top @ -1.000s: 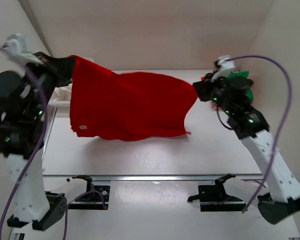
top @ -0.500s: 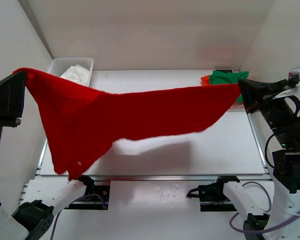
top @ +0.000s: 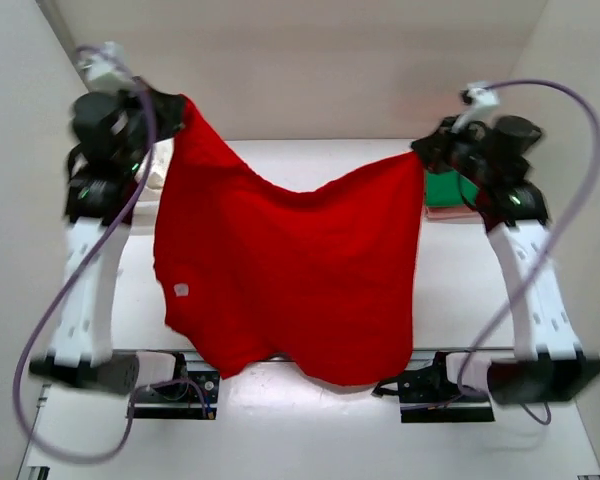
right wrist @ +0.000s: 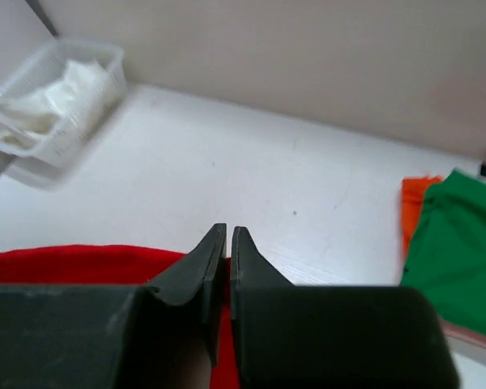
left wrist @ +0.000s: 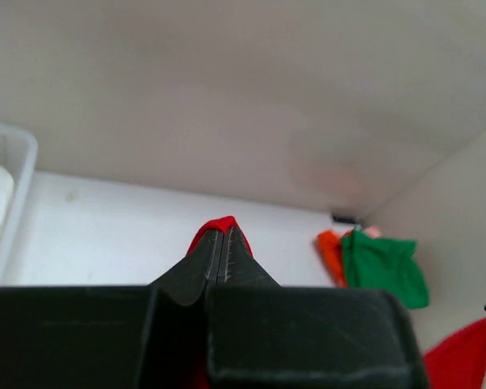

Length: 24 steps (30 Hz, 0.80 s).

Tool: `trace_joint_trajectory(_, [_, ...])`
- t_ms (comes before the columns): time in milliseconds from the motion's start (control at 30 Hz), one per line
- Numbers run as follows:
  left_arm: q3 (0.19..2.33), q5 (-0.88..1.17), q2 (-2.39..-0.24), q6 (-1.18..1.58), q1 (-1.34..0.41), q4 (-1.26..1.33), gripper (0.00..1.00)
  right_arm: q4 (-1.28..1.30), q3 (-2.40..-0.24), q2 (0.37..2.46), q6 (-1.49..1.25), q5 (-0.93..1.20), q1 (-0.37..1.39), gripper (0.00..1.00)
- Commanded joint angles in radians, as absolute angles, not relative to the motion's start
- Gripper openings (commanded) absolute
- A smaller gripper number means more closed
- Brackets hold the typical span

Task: Fold and stack the t-shirts
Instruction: Flatten out the tshirt

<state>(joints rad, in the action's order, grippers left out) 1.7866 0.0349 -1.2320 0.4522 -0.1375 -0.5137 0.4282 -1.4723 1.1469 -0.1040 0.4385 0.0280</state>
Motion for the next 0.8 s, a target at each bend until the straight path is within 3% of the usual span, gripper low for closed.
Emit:
trace_joint_trajectory(0, [1.74, 0.124, -1.395, 0.437, -0.1, -0.355, 0.0, 0.273, -1.443, 1.312, -0.089, 0.4, 0.051, 0.0])
trace_joint_trajectory(167, [1.885, 0.132, -1.742, 0.379, -0.117, -0.319, 0.0, 0.192, -1.567, 1.621, -0.071, 0.368, 0.038, 0.0])
trace_joint_trajectory(233, [2.045, 0.126, -1.95, 0.359, -0.121, -0.363, 0.0, 0.201, -1.666, 1.802, -0.071, 0.365, 0.032, 0.0])
trace_joint_trajectory(267, [2.101, 0.123, -2.006, 0.354, -0.121, -0.38, 0.04, 0.218, -1.752, 1.848, -0.071, 0.357, 0.031, 0.0])
trace_joint_trajectory(300, [2.217, 0.109, -2.108, 0.348, -0.121, -0.426, 0.2, 0.253, -1.86, 1.956, -0.058, 0.344, 0.035, 0.05])
trace_joint_trajectory(333, [2.326, 0.107, -2.199, 0.342, -0.118, -0.467, 0.3, 0.27, -1.961, 2.052, -0.036, 0.292, 0.035, 0.17])
trace_joint_trajectory(367, [2.42, 0.098, -2.236, 0.351, -0.118, -0.483, 0.42, 0.313, -2.023, 2.13, -0.025, 0.228, 0.046, 0.2])
trace_joint_trajectory(433, [2.503, 0.103, -2.313, 0.376, -0.101, -0.506, 0.6, 0.388, -2.187, 2.231, -0.009, 0.161, 0.052, 0.3])
trace_joint_trajectory(467, [2.52, 0.107, -2.312, 0.374, -0.101, -0.505, 0.71, 0.441, -2.288, 2.281, -0.011, 0.128, 0.052, 0.4])
trace_joint_trajectory(533, [2.481, 0.092, -2.246, 0.368, -0.101, -0.503, 0.82, 0.518, -2.406, 2.304, -0.009, 0.055, 0.063, 0.63])
trace_joint_trajectory(600, [2.344, 0.071, -2.136, 0.354, -0.104, -0.502, 0.97, 0.555, -2.349, 2.252, -0.009, 0.0, 0.08, 0.71])
trace_joint_trajectory(633, [2.224, 0.075, -2.037, 0.356, -0.101, -0.48, 0.99, 0.551, -2.3, 2.188, -0.015, -0.032, 0.092, 0.71])
trace_joint_trajectory(767, [1.713, 0.19, -1.682, 0.415, -0.087, -0.479, 0.99, 0.41, -1.748, 1.807, -0.107, -0.048, 0.115, 0.69])
